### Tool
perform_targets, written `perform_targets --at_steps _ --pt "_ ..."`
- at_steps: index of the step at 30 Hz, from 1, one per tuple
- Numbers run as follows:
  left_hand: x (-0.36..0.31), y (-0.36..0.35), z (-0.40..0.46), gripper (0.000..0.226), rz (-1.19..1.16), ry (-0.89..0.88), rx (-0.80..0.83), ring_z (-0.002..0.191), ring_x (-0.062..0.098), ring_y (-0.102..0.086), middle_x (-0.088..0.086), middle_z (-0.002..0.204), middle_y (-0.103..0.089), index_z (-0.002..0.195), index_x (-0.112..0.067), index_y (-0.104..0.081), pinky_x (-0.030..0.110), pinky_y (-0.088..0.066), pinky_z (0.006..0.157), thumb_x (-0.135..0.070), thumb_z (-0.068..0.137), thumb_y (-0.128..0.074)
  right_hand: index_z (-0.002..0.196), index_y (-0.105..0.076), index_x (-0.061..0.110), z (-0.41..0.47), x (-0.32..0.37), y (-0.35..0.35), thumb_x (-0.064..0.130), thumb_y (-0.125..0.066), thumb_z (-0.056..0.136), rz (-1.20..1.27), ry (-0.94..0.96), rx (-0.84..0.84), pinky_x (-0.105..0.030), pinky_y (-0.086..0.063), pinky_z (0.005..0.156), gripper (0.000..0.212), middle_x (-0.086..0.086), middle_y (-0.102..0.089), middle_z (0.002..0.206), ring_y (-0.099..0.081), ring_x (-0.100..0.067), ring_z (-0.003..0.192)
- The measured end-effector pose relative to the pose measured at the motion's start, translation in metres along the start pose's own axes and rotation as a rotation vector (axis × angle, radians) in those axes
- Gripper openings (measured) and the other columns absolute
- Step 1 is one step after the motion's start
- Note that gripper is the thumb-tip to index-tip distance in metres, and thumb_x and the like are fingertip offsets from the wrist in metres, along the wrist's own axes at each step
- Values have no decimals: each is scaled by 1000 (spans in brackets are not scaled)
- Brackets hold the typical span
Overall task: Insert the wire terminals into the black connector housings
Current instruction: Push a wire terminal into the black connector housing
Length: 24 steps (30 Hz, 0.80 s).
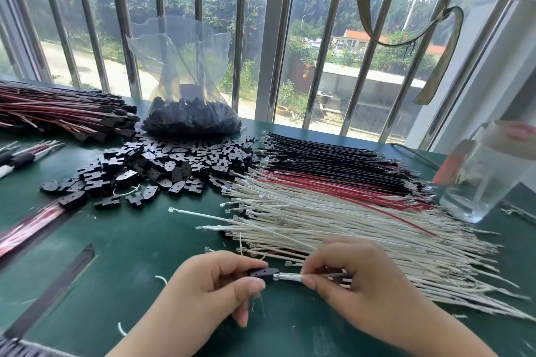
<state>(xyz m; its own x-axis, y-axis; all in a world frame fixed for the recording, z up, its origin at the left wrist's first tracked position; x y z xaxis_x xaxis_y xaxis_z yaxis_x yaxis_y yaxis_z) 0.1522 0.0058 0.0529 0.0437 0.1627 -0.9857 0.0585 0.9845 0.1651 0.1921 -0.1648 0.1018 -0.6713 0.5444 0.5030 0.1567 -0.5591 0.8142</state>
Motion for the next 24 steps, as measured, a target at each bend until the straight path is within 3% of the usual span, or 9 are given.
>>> perform_targets --at_steps 2,6,9,16,20,24 --pt "-1 1 0 21 -6 -1 -7 55 7 -64 8 57 -69 91 -41 -71 8 -44 60 -33 72 -66 85 -64 39 0 -1 0 53 -52 73 6 -6 7 -12 -44 61 21 29 -61 79 -60 1 78" --pt "-1 0 0 24 12 -2 0 54 7 -63 7 55 -68 88 -40 -72 8 -44 59 -17 81 -69 85 -64 39 1 -2 -2 52 -52 74 23 -6 22 -16 -46 62 21 27 -62 79 -60 -1 79" --pt "-1 -1 -1 16 2 3 27 54 8 -63 7 56 -68 89 -36 -73 9 -44 59 -26 77 -71 86 -63 38 0 -2 -4 51 -53 75 15 9 38 -17 -48 63 20 28 -62 79 -60 -1 80" --pt "2 -1 1 25 -7 -9 21 53 10 -62 7 56 -68 91 -37 -74 14 -46 60 -32 66 -70 83 -62 39 -1 0 -2 48 -54 76 15 10 33 -13 -44 63 14 27 -62 80 -61 -2 79" --pt "2 1 1 31 -47 -27 -9 53 12 -64 10 58 -68 91 -33 -74 14 -48 61 -25 62 -83 84 -61 37 -1 -1 -2 46 -54 80 7 16 78 -16 -46 62 11 27 -61 78 -60 -3 77" --pt "1 -2 1 36 -64 -44 20 55 13 -64 15 73 -72 91 -29 -76 20 -53 61 -9 61 -82 86 -59 36 -1 0 -7 41 -56 86 -48 45 132 -12 -40 63 5 30 -58 76 -57 2 77"
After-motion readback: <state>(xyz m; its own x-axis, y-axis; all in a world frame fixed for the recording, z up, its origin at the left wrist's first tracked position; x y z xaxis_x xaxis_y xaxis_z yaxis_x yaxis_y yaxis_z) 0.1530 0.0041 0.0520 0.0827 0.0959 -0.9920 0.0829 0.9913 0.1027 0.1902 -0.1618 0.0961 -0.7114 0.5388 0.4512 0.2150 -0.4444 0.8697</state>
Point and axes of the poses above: each hand's wrist, its own z-axis towards the middle knuckle, its own y-axis out of the back of the hand, x = y × z, the point moved 7 cm from there along z, towards the middle knuckle
